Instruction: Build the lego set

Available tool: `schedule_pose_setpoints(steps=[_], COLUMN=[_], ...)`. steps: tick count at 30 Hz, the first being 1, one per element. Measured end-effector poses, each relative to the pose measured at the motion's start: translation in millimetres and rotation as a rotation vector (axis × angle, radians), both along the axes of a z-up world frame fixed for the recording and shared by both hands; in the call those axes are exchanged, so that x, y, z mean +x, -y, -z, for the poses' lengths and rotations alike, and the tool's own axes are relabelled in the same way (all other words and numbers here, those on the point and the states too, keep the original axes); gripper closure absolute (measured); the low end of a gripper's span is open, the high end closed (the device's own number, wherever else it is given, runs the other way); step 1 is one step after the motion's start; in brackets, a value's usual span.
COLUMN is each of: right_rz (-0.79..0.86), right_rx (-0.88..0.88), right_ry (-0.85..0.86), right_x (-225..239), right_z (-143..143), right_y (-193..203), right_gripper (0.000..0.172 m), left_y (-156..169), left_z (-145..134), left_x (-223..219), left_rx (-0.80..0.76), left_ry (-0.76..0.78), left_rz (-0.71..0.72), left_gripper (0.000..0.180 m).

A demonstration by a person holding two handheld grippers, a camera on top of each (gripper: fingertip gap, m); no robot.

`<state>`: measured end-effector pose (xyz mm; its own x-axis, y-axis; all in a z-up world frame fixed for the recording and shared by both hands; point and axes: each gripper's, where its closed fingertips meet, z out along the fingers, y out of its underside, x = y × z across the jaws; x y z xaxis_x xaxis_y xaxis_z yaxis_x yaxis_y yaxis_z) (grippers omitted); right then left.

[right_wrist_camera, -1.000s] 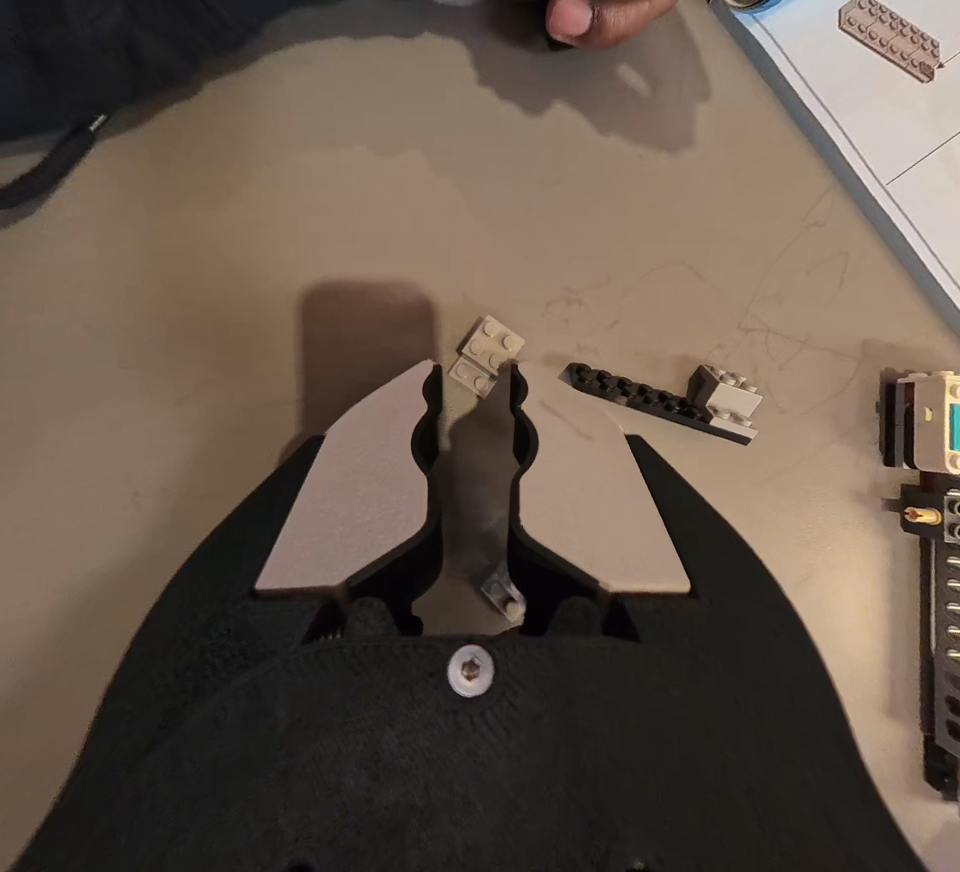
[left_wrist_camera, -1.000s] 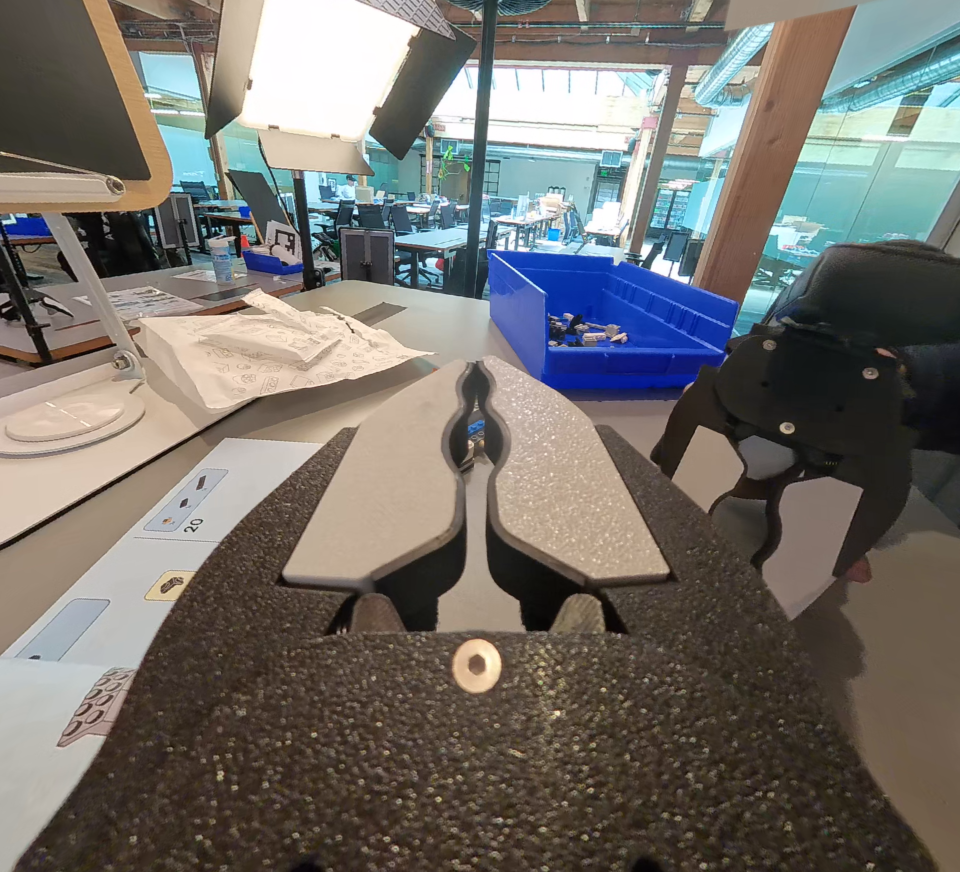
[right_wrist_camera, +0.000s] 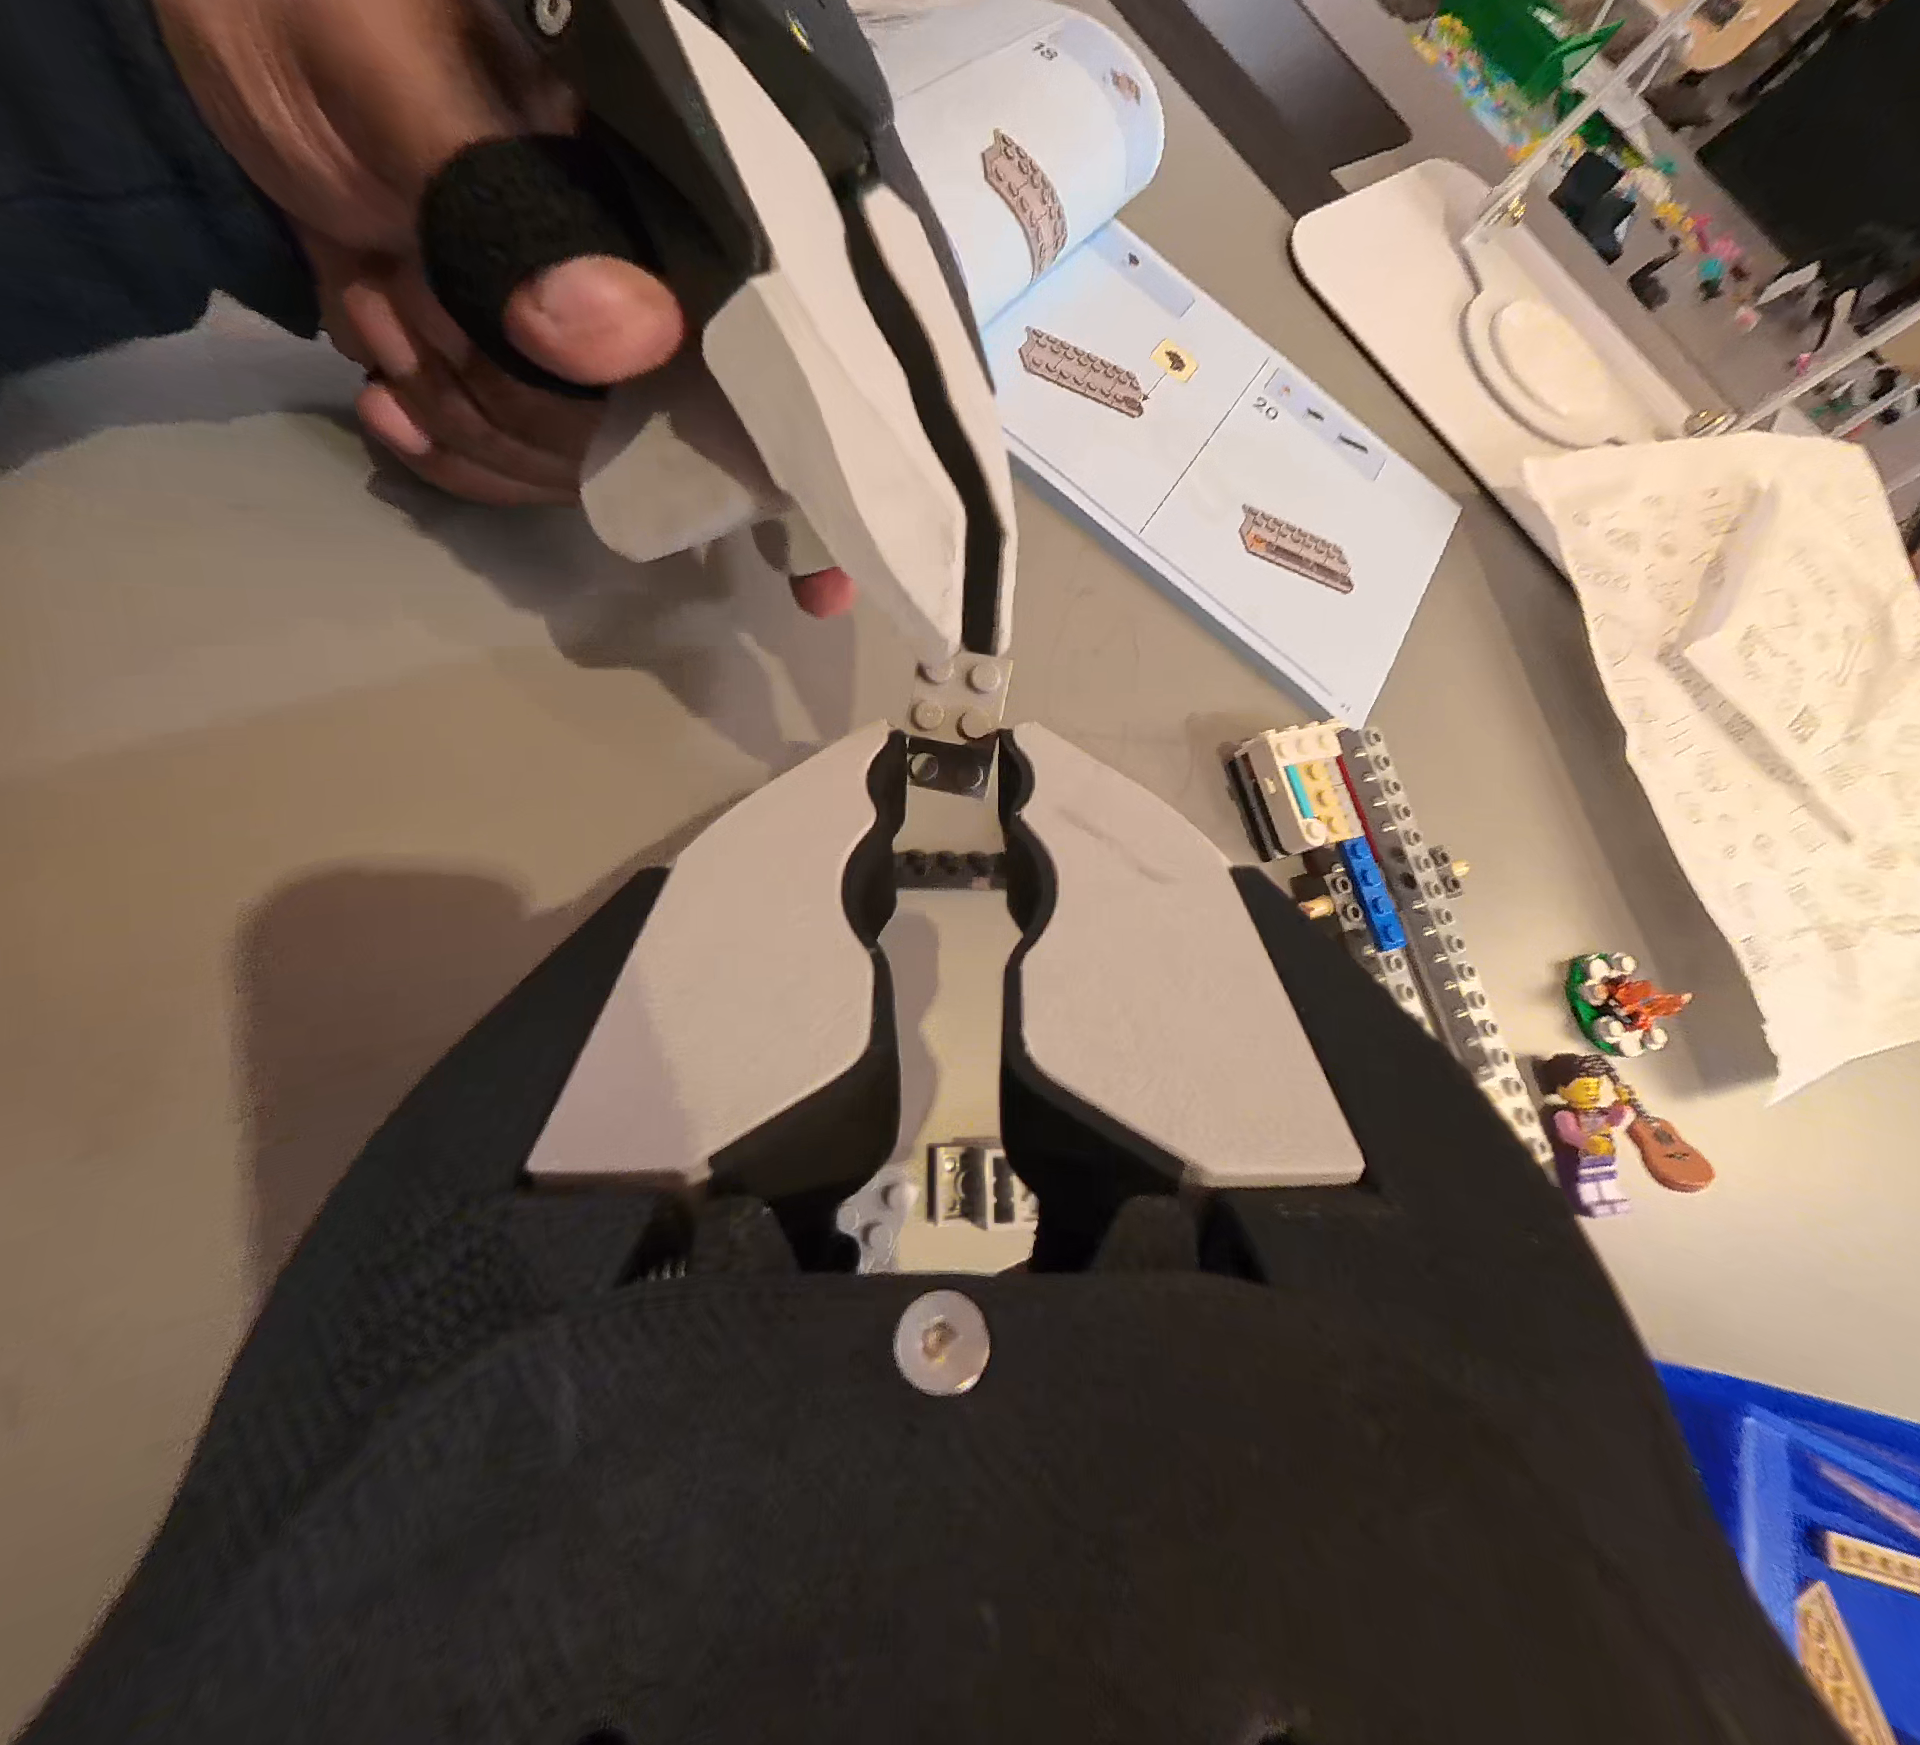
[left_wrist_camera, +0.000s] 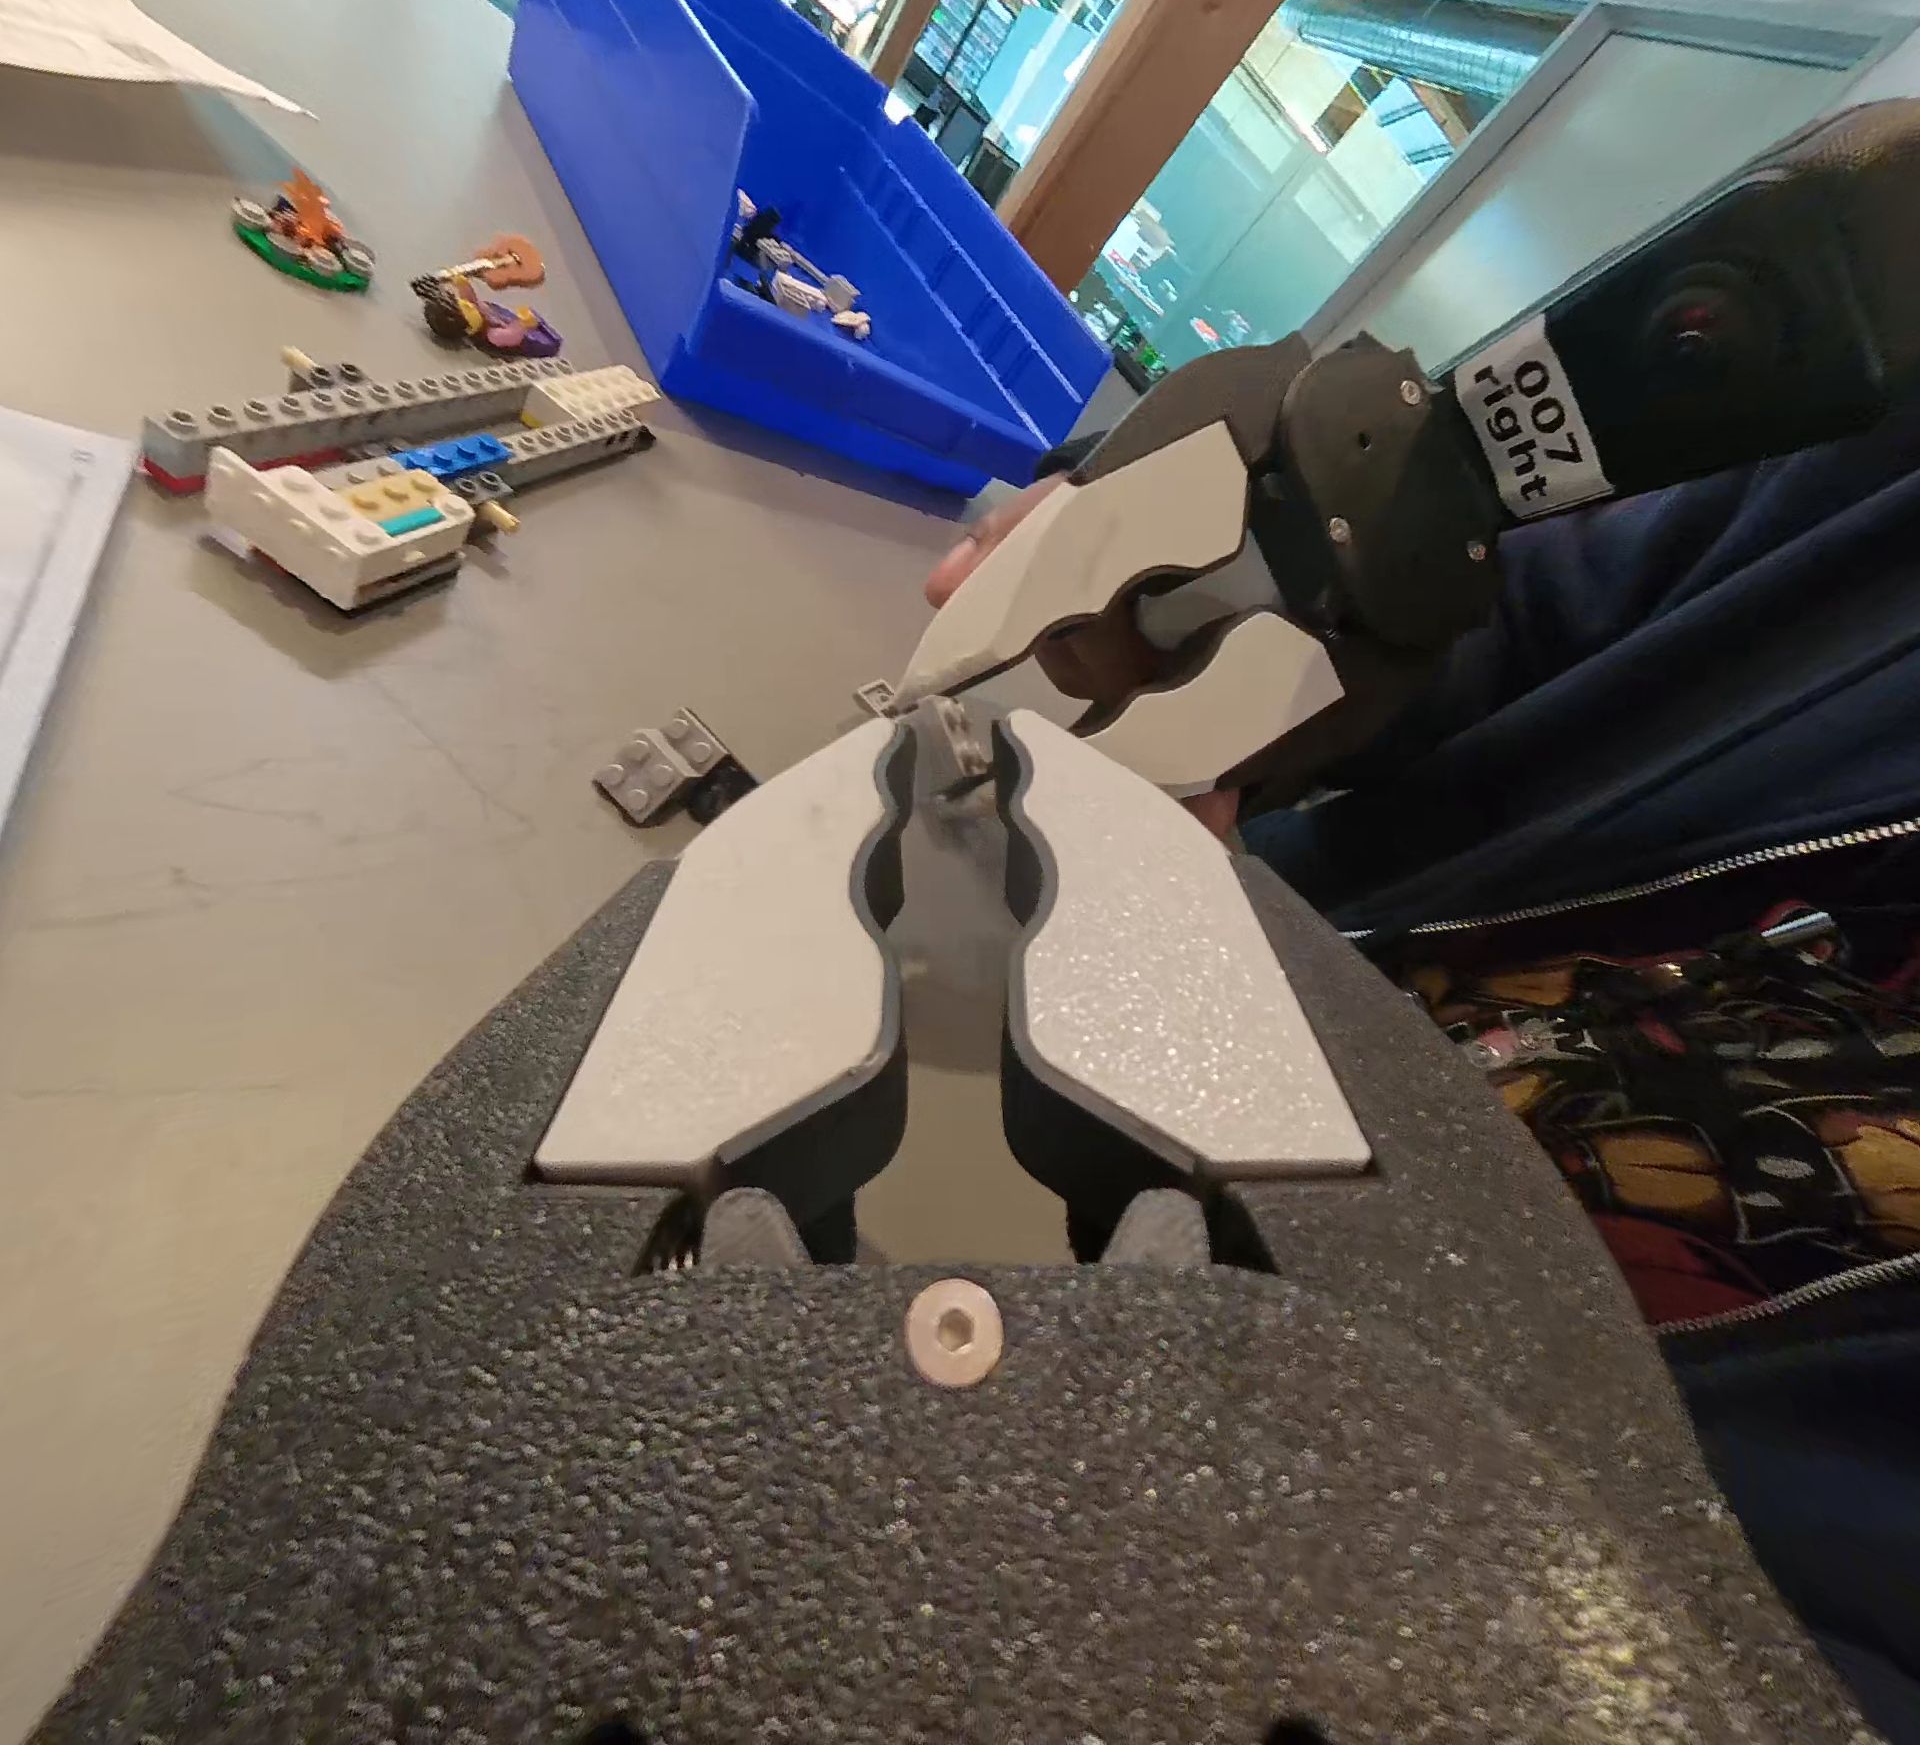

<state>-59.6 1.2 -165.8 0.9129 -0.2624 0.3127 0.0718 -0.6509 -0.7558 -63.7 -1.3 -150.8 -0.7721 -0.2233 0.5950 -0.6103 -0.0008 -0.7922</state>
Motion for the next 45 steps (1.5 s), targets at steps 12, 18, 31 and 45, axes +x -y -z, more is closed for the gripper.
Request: schedule_pose_setpoints(steps=[12,18,31,45], right_rz=[-0.033,0.038,0.009,0.063], right_rx=[-0.048,-0.103,-0.127,-0.081], right_ry=[0.043,-0.291,-0.303,-0.305], right_x=[7.2,2.8,-24.4,11.8], right_z=[3.9,36.4,60.0,42.1], right_y=[24.9,88.2,56.6,22.9], right_gripper=[0.141,0.129,0.134,0.11], left_y=[6.2,-3.7,-20.1,-24.0], left_z=[9.5,5.3,-7.7,-6.0], left_x=[0.3,12.3,23.8,26.9], left_rx=[0.043,0.01,-0.048,-0.042], left_ry=[-0.055,-0.05,0.043,0.024], left_rz=[0.012,-0.061,-0.149,-0.175], left_gripper=[0.175,0.175,0.175,0.174])
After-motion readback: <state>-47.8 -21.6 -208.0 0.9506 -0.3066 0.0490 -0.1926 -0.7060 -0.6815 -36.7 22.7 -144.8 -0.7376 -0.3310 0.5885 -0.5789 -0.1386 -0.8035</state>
